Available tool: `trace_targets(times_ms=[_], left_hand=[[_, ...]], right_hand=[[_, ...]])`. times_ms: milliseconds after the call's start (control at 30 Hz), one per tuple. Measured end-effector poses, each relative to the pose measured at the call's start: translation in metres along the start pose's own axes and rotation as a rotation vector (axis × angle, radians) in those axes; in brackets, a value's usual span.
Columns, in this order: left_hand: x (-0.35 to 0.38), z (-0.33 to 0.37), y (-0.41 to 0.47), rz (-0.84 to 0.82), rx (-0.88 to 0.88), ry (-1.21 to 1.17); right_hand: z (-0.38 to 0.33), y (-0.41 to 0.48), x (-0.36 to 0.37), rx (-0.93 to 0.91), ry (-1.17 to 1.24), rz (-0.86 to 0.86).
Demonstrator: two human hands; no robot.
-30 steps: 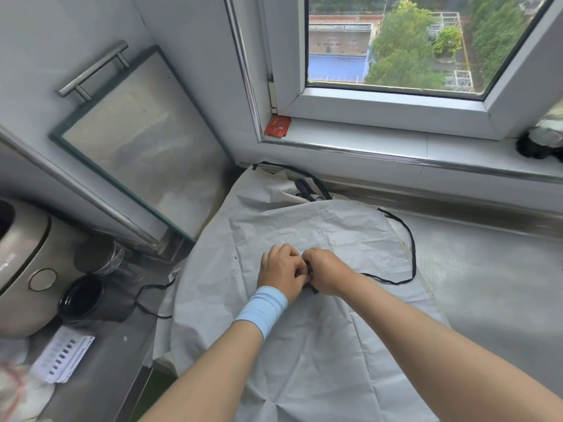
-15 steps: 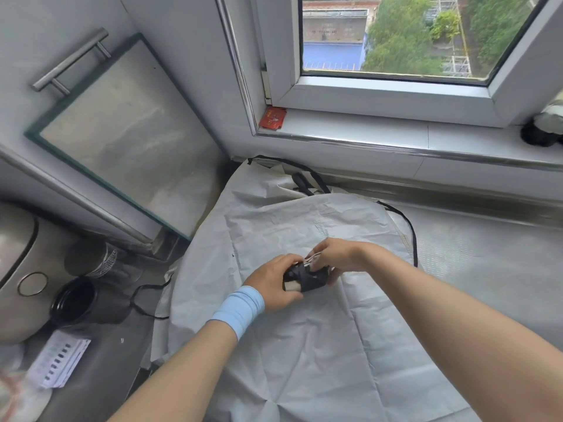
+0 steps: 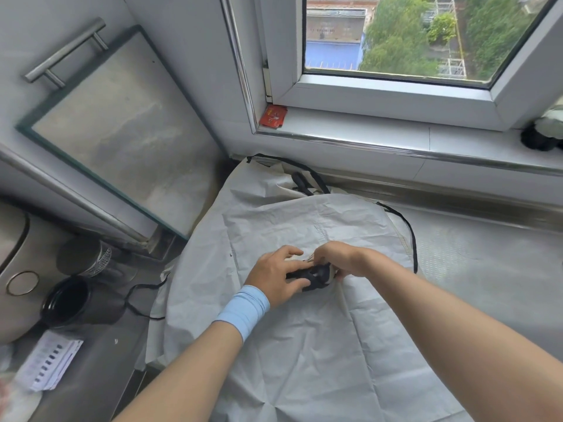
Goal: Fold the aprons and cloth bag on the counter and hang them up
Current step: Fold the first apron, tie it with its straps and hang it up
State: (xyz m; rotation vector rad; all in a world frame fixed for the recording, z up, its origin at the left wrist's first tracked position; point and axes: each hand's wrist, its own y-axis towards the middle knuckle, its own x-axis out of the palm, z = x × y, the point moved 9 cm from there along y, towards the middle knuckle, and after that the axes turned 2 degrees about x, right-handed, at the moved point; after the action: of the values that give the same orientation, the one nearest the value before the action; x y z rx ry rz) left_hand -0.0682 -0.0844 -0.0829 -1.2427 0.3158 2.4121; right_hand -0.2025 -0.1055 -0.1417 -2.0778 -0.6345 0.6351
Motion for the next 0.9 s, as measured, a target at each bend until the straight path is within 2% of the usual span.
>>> trace_targets(times_ms=[267, 400, 500, 600, 733, 800, 900], left_hand=[[-0.003, 0.046, 0.009, 0.118, 0.375, 0.385], [-0.006, 0.053, 0.0, 0.202, 0.447, 0.508], [0.002, 0.045, -0.001, 0.138, 0.39, 0.533], [0.009, 0.029, 0.002, 0.028, 0.222, 0.378], [0.017, 0.021, -0.004, -0.059, 0.122, 0.191], [0.015, 0.017, -0.007, -0.01, 0.082, 0.167], [0.004, 0.016, -0.009, 0.171, 0.066, 0.242]], right_hand=[[-0.011, -0.005, 0.004, -0.054, -0.093, 0.016], [-0.017, -0.008, 0.0, -0.087, -0.141, 0.076], [-0.025, -0.005, 0.003, -0.19, -0.175, 0.125], [-0.036, -0.006, 0.008, -0.362, -0.356, 0.225], [-0.038, -0.013, 0.021, -0.505, -0.599, 0.365], [-0.041, -0.014, 0.028, -0.558, -0.645, 0.395], [-0.05, -0.019, 0.031, -0.617, -0.692, 0.464]])
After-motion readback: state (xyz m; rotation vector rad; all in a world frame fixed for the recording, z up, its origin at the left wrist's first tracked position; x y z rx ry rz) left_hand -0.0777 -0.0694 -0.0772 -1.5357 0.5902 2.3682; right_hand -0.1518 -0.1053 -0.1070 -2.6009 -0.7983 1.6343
